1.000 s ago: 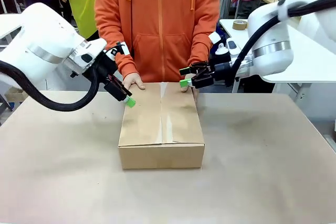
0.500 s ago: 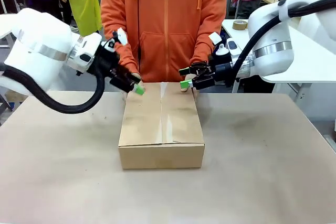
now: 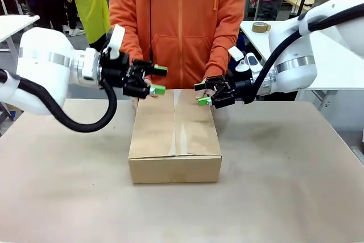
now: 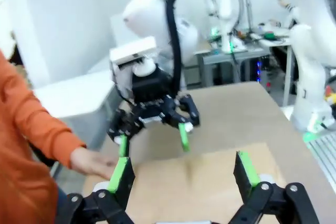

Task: Pack the gift set into the box.
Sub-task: Press and hold the closed box until the human finishes sealing it.

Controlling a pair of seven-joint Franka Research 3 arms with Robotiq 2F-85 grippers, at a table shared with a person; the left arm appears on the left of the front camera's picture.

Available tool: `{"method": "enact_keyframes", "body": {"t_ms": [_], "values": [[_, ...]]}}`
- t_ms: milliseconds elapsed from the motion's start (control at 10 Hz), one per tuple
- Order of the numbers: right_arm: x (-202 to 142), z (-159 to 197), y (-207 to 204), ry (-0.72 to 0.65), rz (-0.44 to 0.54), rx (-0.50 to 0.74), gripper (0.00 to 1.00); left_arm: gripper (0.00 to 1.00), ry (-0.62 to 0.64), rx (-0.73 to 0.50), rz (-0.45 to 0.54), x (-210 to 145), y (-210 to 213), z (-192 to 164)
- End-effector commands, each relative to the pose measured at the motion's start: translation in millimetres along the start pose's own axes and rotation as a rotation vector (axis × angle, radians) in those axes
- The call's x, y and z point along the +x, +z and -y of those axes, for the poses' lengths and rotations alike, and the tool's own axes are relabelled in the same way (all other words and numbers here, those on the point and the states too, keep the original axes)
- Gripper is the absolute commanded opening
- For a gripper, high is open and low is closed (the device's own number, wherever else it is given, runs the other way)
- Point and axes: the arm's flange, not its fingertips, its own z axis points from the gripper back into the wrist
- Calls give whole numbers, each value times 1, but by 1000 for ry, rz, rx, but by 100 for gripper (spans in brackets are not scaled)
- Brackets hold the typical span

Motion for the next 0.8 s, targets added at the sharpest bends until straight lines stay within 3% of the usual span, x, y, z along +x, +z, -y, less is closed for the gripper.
{"method": "enact_keyframes", "body": {"t_ms": [0, 300, 500, 700], "values": [[-10, -1, -9, 50, -10, 25, 100, 100, -21, -79, -134, -28, 11, 1], [-23, 2, -27, 77, -55, 70, 100, 100, 42, -45, -182, -53, 13, 6], [-34, 6, -33, 34, -129, 84, 100, 100, 66, -33, -180, -68, 12, 2], [-39, 6, -30, -15, -142, 91, 100, 100, 66, -12, -245, -79, 13, 0]]}}
